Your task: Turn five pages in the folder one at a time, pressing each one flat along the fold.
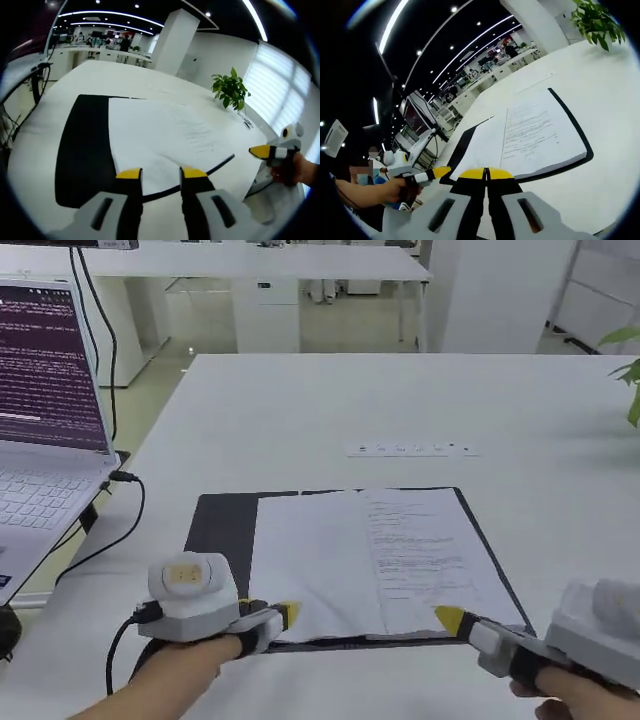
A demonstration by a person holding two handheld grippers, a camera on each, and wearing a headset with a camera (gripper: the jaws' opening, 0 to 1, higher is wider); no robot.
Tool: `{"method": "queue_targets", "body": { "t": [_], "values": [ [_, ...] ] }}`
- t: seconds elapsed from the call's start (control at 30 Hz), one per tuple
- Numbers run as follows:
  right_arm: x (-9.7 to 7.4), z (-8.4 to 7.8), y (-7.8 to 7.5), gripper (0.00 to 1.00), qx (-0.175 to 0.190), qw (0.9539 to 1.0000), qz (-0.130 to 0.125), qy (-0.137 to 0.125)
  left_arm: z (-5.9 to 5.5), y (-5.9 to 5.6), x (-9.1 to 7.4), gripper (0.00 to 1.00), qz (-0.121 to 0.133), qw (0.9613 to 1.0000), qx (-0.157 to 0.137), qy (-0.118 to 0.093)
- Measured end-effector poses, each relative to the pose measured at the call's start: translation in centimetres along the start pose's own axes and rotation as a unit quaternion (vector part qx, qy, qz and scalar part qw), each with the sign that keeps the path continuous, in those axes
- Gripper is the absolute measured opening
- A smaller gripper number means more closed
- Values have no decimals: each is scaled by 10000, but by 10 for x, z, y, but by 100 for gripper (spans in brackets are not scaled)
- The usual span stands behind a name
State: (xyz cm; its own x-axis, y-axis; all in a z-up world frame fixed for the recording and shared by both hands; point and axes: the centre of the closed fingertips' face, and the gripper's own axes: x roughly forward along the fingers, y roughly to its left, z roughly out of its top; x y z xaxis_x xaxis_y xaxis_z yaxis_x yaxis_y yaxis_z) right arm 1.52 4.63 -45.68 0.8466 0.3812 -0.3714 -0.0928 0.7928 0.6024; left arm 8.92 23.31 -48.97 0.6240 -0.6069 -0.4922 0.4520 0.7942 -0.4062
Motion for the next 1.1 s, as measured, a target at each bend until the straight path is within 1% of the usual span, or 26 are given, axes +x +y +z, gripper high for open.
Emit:
{"method": "queue_targets", "body": {
  "t": [0.07, 0.1, 0.13, 0.2, 0.23, 0.27, 0.37, 0.4, 0.43, 0.47, 0.5, 0.57, 0.6, 0.67, 0.7, 0.73, 0.77, 0.8, 0.87, 0.9, 1.0, 1.03, 1.1],
  "values": [
    [-6, 7, -4, 0, 74, 9998, -110, -124, 5, -4, -10, 28, 5, 9999, -137, -95],
    [-11, 11, -5, 0, 94, 9997, -143, -176, 6, -6, -14, 29, 8, 9997, -206, -97],
    [-13, 14, -7, 0, 127, 9995, -181, -215, 7, -8, -18, 31, 15, 9996, -252, -118],
    [-20, 23, -10, 0, 175, 9987, -285, -376, 10, -11, -27, 35, 25, 9994, -287, -192],
    [-24, 30, -11, 0, 178, 9983, -308, -471, 11, -13, -32, 37, 61, 9993, -280, -223],
    [-26, 33, -12, 0, 179, 9980, -338, -504, 13, -14, -35, 38, 79, 9993, -258, -251],
    [-35, 48, -15, 0, 38, 9964, -412, -736, 20, -18, -46, 43, 151, 9989, -162, -409],
    [-38, 50, -14, 0, 33, 9963, -439, -742, 21, -20, -49, 44, 146, 9989, -122, -431],
    [-41, 54, -14, 3, -70, 9956, -479, -801, 22, -22, -53, 45, 151, 9989, -67, -444],
    [-42, 57, -15, 4, -146, 9952, -483, -834, 23, -23, -55, 47, 167, 9988, -39, -459],
    [-45, 59, -15, 6, -148, 9951, -499, -838, 24, -24, -58, 51, 195, 9987, -29, -478],
    [-49, 63, -16, 13, -269, 9940, -570, -891, 25, -25, -63, 55, 233, 9984, 32, -506],
    [-51, 66, -16, 15, -394, 9933, -580, -923, 25, -26, -66, 57, 258, 9983, 65, -513],
    [-54, 67, -16, 21, -453, 9927, -647, -916, 25, -26, -69, 62, 303, 9980, 129, -536],
    [-54, 66, -16, 24, -458, 9928, -657, -892, 26, -26, -71, 65, 327, 9979, 137, -548],
    [-54, 65, -18, 29, -511, 9928, -697, -831, 26, -26, -73, 67, 353, 9974, 189, -602],
    [-54, 65, -19, 33, -577, 9923, -725, -824, 27, -25, -74, 69, 395, 9968, 270, -635],
    [-54, 64, -19, 36, -676, 9916, -751, -806, 26, -26, -75, 70, 424, 9966, 328, -632],
    [-55, 61, -17, 41, -883, 9901, -804, -739, 27, -26, -78, 73, 480, 9953, 454, -702],
    [-55, 59, -17, 45, -959, 9896, -818, -699, 27, -27, -79, 76, 494, 9950, 469, -728],
    [-56, 59, -19, 60, -1193, 9870, -848, -660, 28, -26, -82, 84, 591, 9934, 560, -806],
    [-57, 59, -19, 66, -1331, 9855, -836, -633, 29, -27, -84, 87, 618, 9929, 586, -831],
    [-58, 58, -17, 76, -1491, 9833, -828, -641, 30, -27, -86, 92, 648, 9916, 626, -930]
  ]
}}
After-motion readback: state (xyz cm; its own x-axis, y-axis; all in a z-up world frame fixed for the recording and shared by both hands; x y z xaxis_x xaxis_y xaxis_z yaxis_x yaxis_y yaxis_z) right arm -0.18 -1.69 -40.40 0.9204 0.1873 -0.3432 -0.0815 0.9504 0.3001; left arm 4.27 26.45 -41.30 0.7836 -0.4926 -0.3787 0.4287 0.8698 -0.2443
